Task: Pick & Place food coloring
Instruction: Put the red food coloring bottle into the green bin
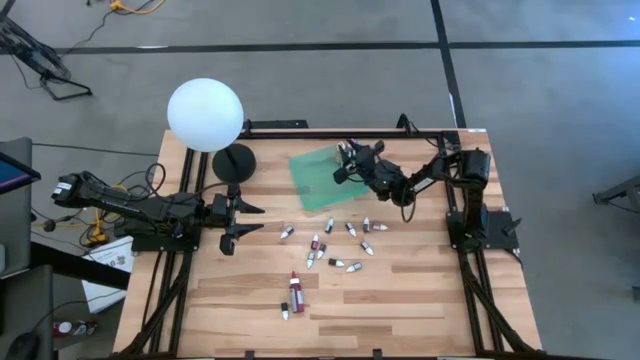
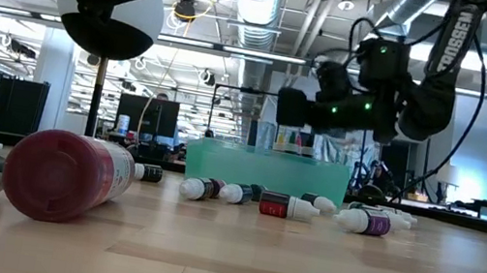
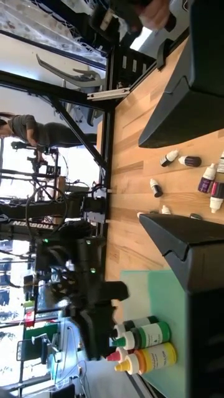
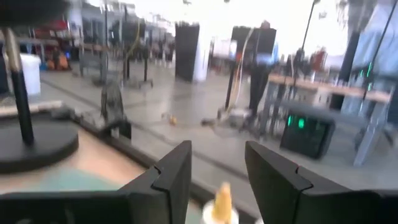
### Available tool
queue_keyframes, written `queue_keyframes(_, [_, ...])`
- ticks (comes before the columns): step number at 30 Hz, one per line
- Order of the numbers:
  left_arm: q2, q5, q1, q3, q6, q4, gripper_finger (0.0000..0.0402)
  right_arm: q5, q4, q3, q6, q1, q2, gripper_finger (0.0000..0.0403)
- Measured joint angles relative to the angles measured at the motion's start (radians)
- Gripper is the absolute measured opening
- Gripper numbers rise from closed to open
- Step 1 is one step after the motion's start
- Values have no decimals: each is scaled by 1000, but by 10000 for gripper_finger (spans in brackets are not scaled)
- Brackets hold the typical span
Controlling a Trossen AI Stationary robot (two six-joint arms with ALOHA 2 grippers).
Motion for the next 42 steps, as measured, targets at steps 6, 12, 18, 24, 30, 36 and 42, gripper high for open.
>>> queue_keyframes(6, [0,0,0,0,-5,-13,176,-1,24,0,-84,10,-81,145])
queue_keyframes(12, [0,0,0,0,-4,-16,176,0,-83,0,-165,62,-240,142])
queue_keyframes(18, [0,-1,0,0,-4,-21,176,0,-313,0,-256,157,-440,141])
queue_keyframes(24, [0,-2,0,0,-4,-21,176,-1,-598,0,-246,273,-623,135])
queue_keyframes(30, [5,66,0,0,-4,-30,176,-17,-902,0,-144,403,-743,132])
queue_keyframes(36, [98,186,0,0,-46,12,177,-34,-1120,0,-45,532,-791,131])
queue_keyframes(42, [290,245,-61,0,-146,70,176,-136,-1171,0,26,632,-774,131])
